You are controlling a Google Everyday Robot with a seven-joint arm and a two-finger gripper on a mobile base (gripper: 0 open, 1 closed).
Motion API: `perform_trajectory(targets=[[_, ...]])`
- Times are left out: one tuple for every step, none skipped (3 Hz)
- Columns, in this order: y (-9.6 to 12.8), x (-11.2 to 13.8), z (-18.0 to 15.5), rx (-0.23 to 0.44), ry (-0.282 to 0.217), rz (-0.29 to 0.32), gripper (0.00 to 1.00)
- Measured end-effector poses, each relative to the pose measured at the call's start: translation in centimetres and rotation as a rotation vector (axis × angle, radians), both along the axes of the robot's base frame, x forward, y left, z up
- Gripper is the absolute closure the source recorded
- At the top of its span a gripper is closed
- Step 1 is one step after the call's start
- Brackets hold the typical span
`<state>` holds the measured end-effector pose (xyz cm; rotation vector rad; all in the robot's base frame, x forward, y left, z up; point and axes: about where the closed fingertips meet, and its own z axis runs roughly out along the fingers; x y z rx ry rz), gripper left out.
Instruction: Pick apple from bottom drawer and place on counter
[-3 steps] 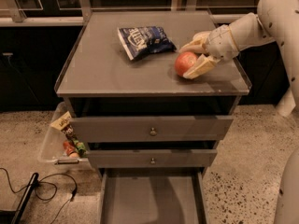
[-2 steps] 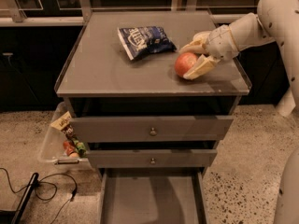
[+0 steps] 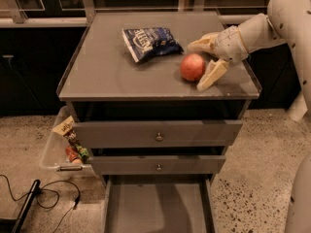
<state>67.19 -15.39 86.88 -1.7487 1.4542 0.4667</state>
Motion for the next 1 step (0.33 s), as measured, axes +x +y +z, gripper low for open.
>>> perform_trajectory(targets=[[0.0,0.0,0.0,0.0,0.0,0.0,0.0]])
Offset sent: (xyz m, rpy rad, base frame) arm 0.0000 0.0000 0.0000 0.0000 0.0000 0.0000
